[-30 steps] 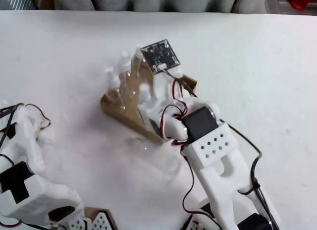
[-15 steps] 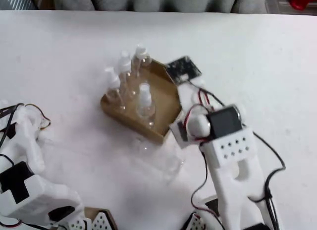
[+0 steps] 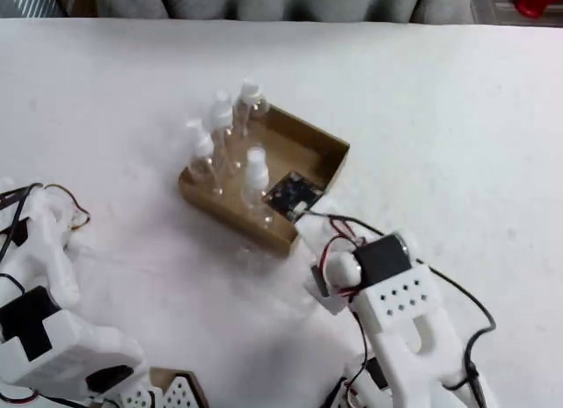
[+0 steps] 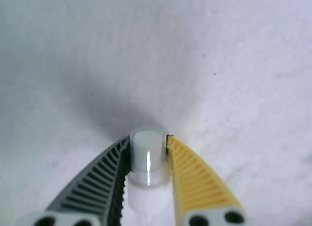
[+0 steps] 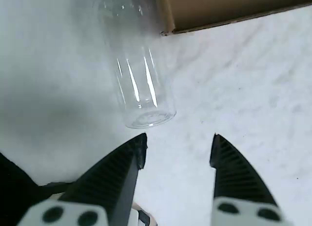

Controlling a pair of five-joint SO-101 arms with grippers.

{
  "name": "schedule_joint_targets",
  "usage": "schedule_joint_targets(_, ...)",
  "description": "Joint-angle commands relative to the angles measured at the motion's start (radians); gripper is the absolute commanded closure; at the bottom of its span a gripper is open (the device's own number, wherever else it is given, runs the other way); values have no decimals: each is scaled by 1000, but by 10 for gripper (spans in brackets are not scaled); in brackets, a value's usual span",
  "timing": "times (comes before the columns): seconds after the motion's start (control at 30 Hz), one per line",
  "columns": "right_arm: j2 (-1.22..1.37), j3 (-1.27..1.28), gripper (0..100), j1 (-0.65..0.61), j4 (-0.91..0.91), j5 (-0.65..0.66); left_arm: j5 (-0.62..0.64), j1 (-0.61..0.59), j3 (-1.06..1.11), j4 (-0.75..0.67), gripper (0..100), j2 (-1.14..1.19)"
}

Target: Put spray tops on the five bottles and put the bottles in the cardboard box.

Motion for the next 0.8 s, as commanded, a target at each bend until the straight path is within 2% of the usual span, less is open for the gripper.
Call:
schedule_joint_targets(0.0, 48, 32, 805, -54, -74, 18, 5, 19, -38, -26, 980, -5)
schedule_joint_targets(0.17, 79, 44, 794, -163, -90, 18, 5, 19, -38, -26, 980, -5)
schedule_joint_targets(0.3, 88, 54, 711, -240, -111, 18, 5, 19, -38, -26, 980, -5)
schedule_joint_targets(0.77, 90, 258, 690, -252, -390, 32, 5, 19, -38, -26, 980, -5)
